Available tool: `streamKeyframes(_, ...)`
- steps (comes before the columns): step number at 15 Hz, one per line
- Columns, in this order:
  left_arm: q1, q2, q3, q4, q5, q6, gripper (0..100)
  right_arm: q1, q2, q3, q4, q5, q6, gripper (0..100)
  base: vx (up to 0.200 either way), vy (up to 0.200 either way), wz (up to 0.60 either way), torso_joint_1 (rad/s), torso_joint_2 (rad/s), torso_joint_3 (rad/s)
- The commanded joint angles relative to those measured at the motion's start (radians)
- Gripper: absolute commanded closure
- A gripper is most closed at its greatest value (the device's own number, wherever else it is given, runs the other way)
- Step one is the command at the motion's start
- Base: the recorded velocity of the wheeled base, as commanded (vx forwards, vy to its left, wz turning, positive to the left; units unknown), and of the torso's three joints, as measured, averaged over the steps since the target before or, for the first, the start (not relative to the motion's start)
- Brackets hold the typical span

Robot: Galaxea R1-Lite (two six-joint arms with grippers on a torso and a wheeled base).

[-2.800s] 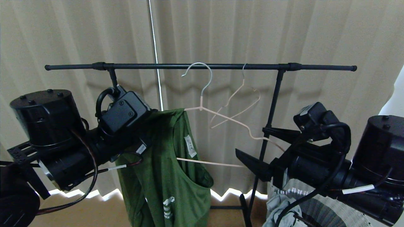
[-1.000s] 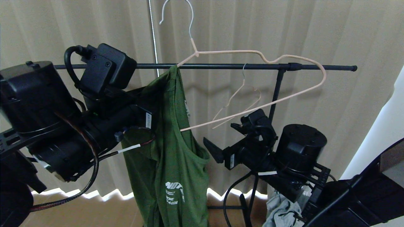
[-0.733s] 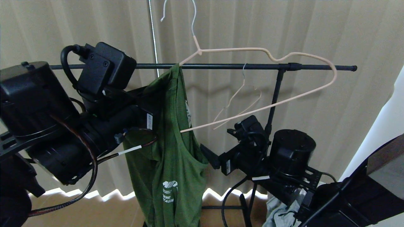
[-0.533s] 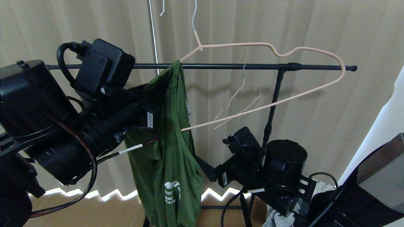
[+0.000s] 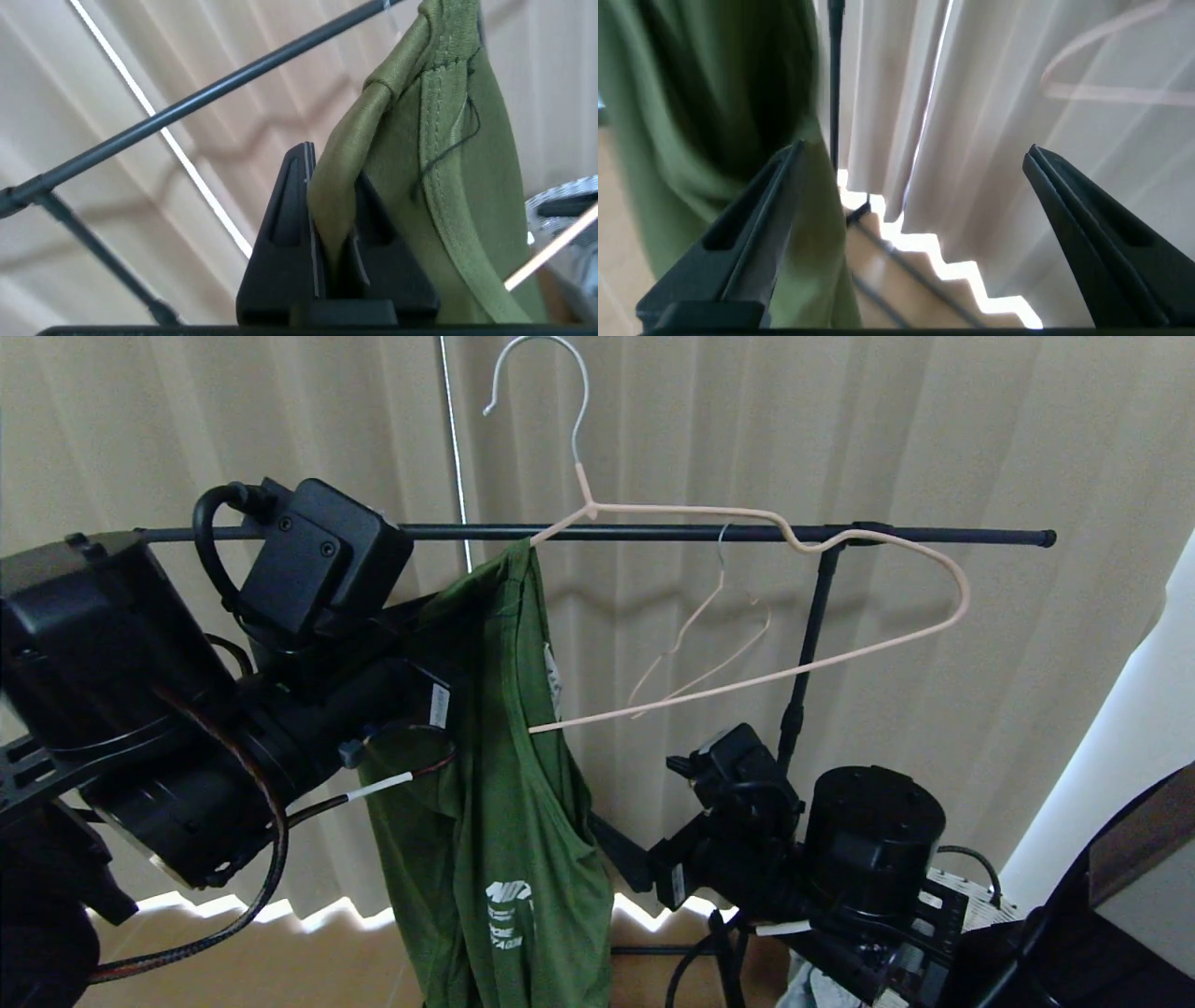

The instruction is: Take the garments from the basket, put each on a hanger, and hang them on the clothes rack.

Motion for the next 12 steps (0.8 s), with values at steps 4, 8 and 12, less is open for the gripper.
streamKeyframes(4, 0.001, 0.008, 0.002, -0.002, 0.0, 0.002, 100, 0.035, -0.012, -0.004, -0.013, 0.004, -0.001, 0, 0.0, 0.0, 0.0, 0.0, 0.0, 0.0)
streamKeyframes(8, 0.003, 0.014, 0.0, -0.002, 0.005, 0.002, 100, 0.041, -0.021, -0.013, -0.013, -0.001, -0.001, 0, 0.0, 0.0, 0.0, 0.0, 0.0, 0.0)
streamKeyframes(12, -0.017, 0.011, -0.001, -0.019, 0.002, 0.003, 100, 0.026, 0.036, -0.05, -0.008, -0.001, -0.001, 0, 0.0, 0.0, 0.0, 0.0, 0.0, 0.0)
